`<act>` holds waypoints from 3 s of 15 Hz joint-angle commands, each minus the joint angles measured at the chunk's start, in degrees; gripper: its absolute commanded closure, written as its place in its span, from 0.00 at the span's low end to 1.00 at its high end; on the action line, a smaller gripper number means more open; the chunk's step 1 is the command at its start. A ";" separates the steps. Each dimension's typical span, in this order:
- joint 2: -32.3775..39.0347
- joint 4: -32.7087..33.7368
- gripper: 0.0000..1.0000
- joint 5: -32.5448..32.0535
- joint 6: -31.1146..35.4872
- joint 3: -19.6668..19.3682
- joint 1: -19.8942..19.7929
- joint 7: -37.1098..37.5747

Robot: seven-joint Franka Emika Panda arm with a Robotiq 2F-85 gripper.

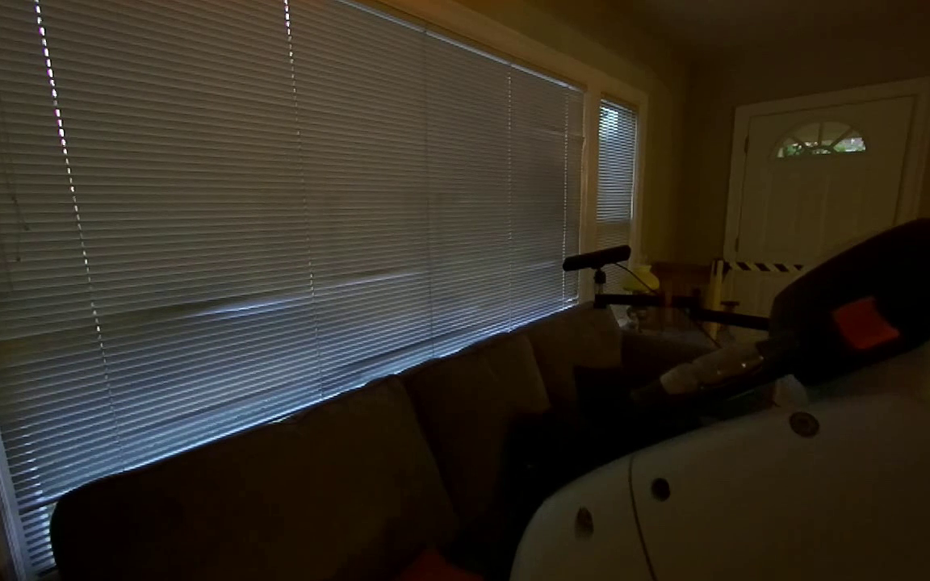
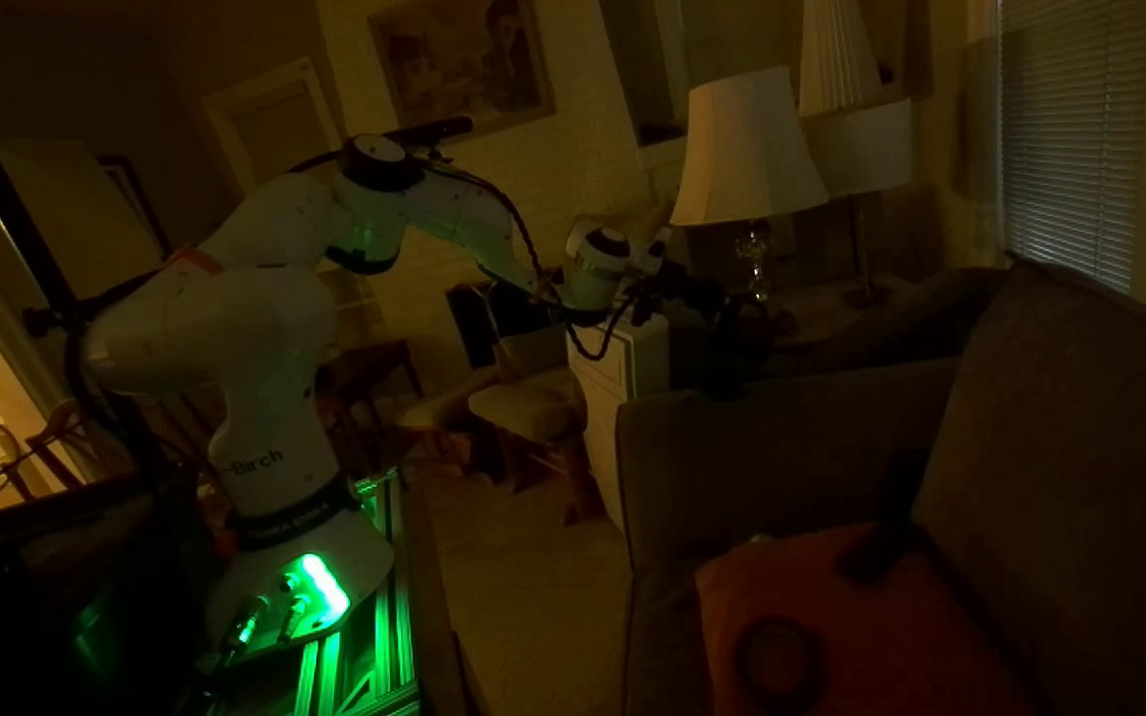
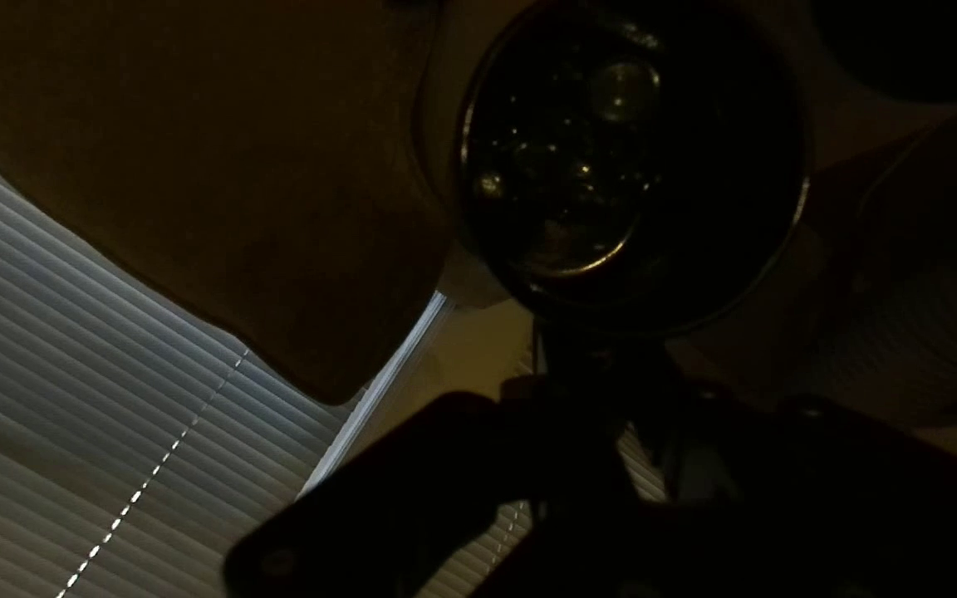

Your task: Pour the black mug's contents into the black bowl

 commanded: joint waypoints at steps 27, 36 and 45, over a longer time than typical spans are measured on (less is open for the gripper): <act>19.48 -7.25 0.95 19.00 8.92 -16.92 16.93 14.76; 19.55 -5.05 0.95 14.77 8.74 -15.56 15.28 14.55; 19.55 -7.60 0.95 -2.64 7.55 -17.64 17.00 23.28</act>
